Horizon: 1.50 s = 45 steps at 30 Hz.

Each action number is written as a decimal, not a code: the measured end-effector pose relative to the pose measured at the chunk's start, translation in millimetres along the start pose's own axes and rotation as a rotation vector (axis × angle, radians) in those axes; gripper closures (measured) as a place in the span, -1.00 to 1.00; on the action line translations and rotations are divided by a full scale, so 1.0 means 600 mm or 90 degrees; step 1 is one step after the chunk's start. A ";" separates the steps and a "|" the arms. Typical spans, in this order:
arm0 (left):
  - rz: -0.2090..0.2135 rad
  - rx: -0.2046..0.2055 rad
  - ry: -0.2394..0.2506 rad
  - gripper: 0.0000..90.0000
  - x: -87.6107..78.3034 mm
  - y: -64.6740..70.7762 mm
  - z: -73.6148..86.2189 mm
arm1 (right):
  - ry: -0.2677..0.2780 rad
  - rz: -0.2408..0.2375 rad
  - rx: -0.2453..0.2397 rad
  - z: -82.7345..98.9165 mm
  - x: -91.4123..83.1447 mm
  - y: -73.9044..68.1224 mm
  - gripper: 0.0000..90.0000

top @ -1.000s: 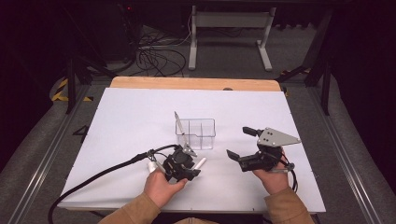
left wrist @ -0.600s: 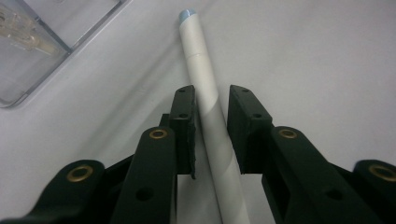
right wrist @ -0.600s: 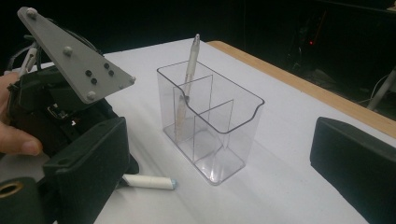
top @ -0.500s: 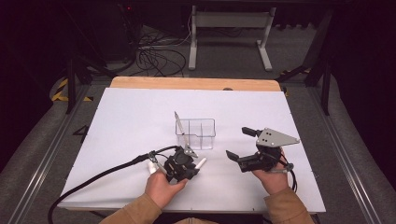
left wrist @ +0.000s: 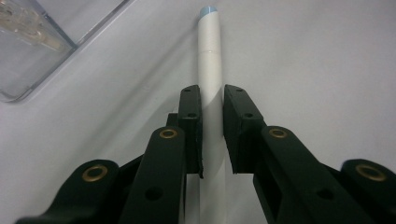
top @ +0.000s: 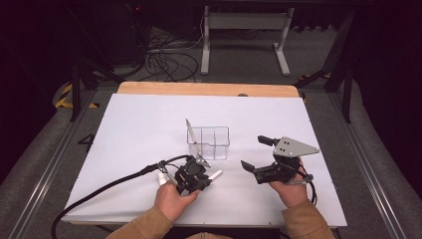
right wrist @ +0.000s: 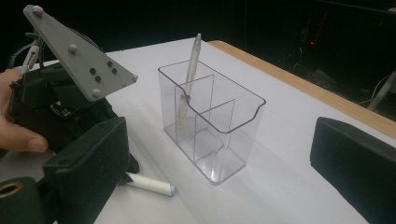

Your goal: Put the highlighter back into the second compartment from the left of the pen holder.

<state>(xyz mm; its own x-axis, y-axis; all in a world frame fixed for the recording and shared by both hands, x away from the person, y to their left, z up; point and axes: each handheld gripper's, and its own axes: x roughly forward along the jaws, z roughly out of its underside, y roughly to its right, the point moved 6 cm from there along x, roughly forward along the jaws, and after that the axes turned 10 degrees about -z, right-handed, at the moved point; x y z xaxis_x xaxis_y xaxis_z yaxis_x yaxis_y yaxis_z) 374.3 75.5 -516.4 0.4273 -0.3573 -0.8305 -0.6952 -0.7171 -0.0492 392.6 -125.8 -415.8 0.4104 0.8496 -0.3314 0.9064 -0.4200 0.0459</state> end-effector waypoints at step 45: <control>0.029 -0.010 0.352 0.73 -0.163 -0.052 -0.083 | 0.006 0.002 0.006 0.000 -0.003 0.004 -0.88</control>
<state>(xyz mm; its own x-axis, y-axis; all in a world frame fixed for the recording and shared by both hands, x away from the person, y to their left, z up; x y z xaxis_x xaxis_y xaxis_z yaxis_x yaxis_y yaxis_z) 383.1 103.3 -406.4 0.6393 -0.6461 -0.4170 -0.7134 -0.7007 -0.0079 394.0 -128.3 -415.0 0.4145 0.8511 -0.3222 0.9040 -0.4257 0.0386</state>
